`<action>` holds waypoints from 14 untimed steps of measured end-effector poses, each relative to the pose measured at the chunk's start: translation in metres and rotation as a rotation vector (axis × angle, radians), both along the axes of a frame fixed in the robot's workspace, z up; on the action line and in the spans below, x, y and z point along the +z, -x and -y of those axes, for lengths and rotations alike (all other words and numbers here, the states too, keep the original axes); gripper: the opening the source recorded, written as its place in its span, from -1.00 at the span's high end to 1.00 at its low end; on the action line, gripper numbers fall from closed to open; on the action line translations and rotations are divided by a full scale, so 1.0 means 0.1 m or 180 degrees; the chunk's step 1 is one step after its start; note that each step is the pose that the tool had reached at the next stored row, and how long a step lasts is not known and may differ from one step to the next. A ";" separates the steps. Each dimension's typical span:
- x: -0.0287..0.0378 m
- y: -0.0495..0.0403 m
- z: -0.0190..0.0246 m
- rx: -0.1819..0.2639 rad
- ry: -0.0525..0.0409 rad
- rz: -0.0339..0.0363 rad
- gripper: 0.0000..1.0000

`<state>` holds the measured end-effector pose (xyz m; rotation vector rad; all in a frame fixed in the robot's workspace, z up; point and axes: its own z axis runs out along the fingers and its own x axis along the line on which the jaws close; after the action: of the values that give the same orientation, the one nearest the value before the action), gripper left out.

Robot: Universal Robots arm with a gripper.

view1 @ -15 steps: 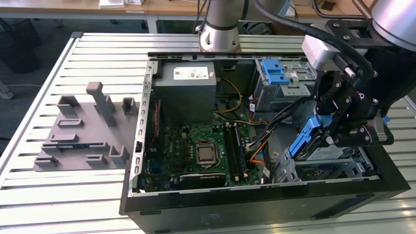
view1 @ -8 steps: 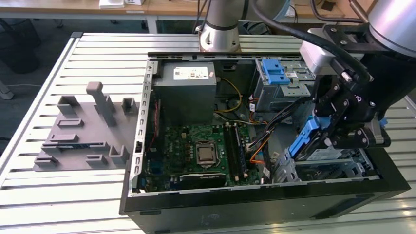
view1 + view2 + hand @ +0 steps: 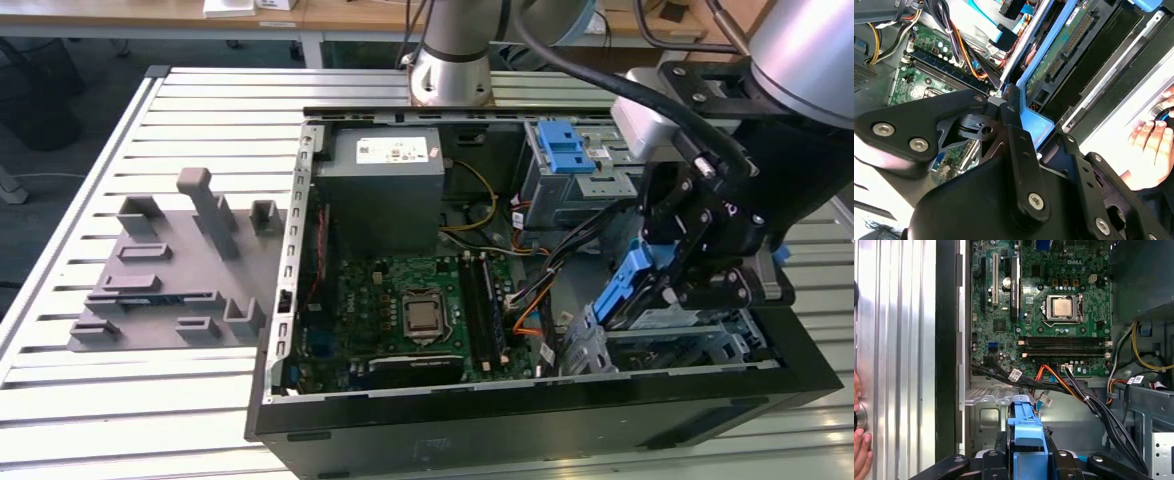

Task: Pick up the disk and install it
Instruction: 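Insert the disk into the insertion slot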

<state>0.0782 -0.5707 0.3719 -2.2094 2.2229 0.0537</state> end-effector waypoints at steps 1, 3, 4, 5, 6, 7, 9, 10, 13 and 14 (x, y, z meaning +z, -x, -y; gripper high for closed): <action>-0.007 0.000 0.000 0.0000 0.0000 0.0000 0.27; -0.020 0.000 0.000 0.0000 0.0000 0.0000 0.27; -0.027 0.000 0.000 0.0000 0.0000 0.0000 0.27; -0.035 0.000 0.000 0.0000 0.0000 0.0000 0.27; -0.042 0.000 0.000 0.0000 0.0000 0.0000 0.27; -0.049 0.000 0.000 0.0000 0.0000 0.0000 0.27; -0.064 0.000 0.000 0.0000 0.0000 0.0000 0.27; -0.072 0.000 0.000 0.0000 0.0000 0.0000 0.27; -0.094 0.000 0.000 0.0000 0.0000 0.0000 0.27; -0.097 0.000 0.000 0.0000 0.0001 0.0000 0.27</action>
<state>0.0782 -0.5706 0.3622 -2.2095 2.2231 0.0536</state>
